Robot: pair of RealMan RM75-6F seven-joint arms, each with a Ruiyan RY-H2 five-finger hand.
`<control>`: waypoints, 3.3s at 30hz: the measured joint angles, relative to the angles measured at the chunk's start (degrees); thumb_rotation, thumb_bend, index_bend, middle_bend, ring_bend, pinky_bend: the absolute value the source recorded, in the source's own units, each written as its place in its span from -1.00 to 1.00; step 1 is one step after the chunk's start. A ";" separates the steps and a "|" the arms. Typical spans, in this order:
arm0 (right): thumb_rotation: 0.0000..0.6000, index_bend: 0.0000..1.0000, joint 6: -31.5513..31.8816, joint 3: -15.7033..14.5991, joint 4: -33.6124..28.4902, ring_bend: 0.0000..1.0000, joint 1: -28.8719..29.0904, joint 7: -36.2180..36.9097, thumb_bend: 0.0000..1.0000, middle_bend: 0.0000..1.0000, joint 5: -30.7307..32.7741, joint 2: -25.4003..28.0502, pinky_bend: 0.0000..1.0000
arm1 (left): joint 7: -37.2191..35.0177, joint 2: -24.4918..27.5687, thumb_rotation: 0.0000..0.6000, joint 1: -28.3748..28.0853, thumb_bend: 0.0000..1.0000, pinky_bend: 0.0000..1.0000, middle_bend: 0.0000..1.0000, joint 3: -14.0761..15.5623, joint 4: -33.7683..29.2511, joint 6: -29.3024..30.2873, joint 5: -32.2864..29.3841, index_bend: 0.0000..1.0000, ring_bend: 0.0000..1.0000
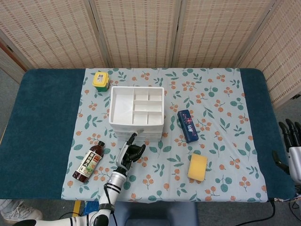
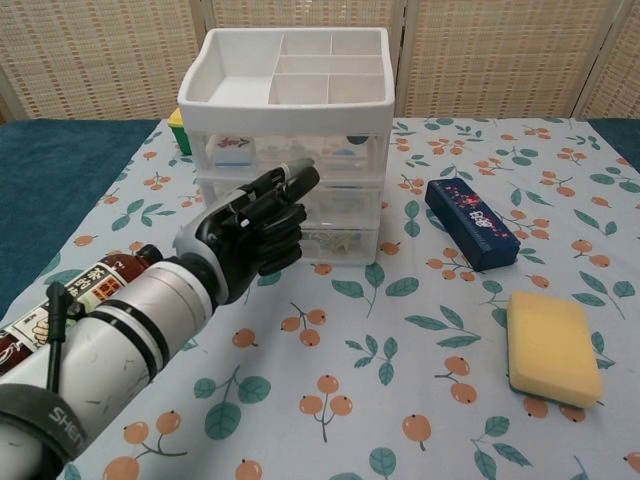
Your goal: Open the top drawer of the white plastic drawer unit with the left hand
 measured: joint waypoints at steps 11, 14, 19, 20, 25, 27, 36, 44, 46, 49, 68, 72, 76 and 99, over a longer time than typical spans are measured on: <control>1.00 -1.00 0.14 -0.02 -0.03 -0.98 -0.22 -0.06 -0.22 -0.99 0.34 -0.05 -0.97 | -0.40 -0.40 1.00 -0.70 -0.28 1.00 1.00 -1.96 0.17 -1.45 -0.80 -0.67 1.00; 1.00 -1.00 0.37 -0.05 -0.25 -0.98 -0.36 -0.16 -0.22 -0.99 0.28 0.09 -0.97 | -0.27 -0.53 1.00 -1.11 -0.28 1.00 1.00 -2.67 0.18 -1.91 -1.25 -0.66 1.00; 1.00 -1.00 0.75 -0.06 -0.35 -0.98 -0.68 -0.18 -0.22 -0.99 0.43 0.13 -0.97 | 0.17 -0.87 1.00 -1.85 -0.28 1.00 1.00 -3.69 0.55 -2.65 -1.95 -0.62 1.00; 1.00 -1.00 0.72 -0.09 -0.30 -0.98 -0.72 -0.17 -0.22 -0.99 0.48 0.10 -0.97 | 0.29 -0.93 1.00 -2.03 -0.28 1.00 1.00 -3.92 0.70 -2.81 -2.09 -0.61 1.00; 1.00 -1.00 0.72 -0.16 -0.08 -0.98 -0.88 0.02 -0.22 -0.99 0.68 -0.09 -0.97 | 0.65 -1.07 1.00 -2.62 -0.28 1.00 1.00 -4.90 1.43 -3.77 -3.37 -0.57 1.00; 1.00 -1.00 0.78 -0.15 0.01 -0.98 -0.92 0.06 -0.22 -0.99 0.68 -0.13 -0.97 | 0.80 -1.07 1.00 -2.87 -0.28 1.00 1.00 -5.40 1.72 -4.30 -4.06 -0.53 1.00; 1.00 -1.00 0.86 -0.18 0.13 -0.98 -1.06 0.20 -0.22 -0.99 0.68 -0.25 -0.97 | 1.23 -0.80 1.00 -3.53 -0.28 1.00 1.00 -6.73 2.37 -5.75 -5.76 -0.45 1.00; 1.00 -1.00 0.99 -0.19 0.05 -0.98 -1.18 0.09 -0.22 -0.99 0.64 -0.31 -0.97 | 1.24 -0.40 1.00 -3.66 -0.28 1.00 1.00 -7.04 2.29 -6.28 -6.03 -0.37 1.00; 1.00 -1.00 1.00 -0.20 0.01 -0.98 -1.19 0.06 -0.22 -0.99 0.60 -0.32 -0.97 | 1.19 -0.33 1.00 -3.62 -0.28 1.00 1.00 -6.97 2.19 -6.32 -5.98 -0.35 1.00; 1.00 -1.00 0.99 -0.20 -0.05 -0.98 -1.20 -0.06 -0.22 -0.99 0.60 -0.33 -0.97 | 1.05 -0.28 1.00 -3.33 -0.28 1.00 1.00 -6.43 1.97 -6.17 -5.64 -0.33 1.00; 1.00 -1.00 1.05 -0.30 -0.34 -0.98 -1.24 -0.53 -0.22 -0.99 0.22 -0.55 -0.97 | -0.79 0.62 1.00 -0.33 -0.28 1.00 1.00 -2.39 -0.36 -4.02 -2.03 -0.27 1.00; 1.00 -1.00 1.08 -0.39 -0.27 -0.98 -1.30 -0.44 -0.22 -0.99 0.11 -0.63 -0.97 | -0.94 1.22 1.00 0.38 -0.28 1.00 1.00 -1.03 -1.18 -3.68 -1.00 -0.29 1.00; 1.00 -1.00 1.23 -0.39 -0.16 -0.98 -1.35 -0.28 -0.22 -0.99 -0.05 -0.67 -0.97 | -0.78 1.79 1.00 1.15 -0.28 1.00 1.00 0.52 -1.93 -3.26 0.11 -0.33 1.00; 1.00 -1.00 3.26 0.53 -0.40 -0.98 -1.70 -0.53 -0.22 -0.99 -0.94 0.38 -0.97 | 19.43 14.08 1.00 1.16 -0.28 1.00 1.00 5.68 -4.98 2.85 12.59 -0.42 1.00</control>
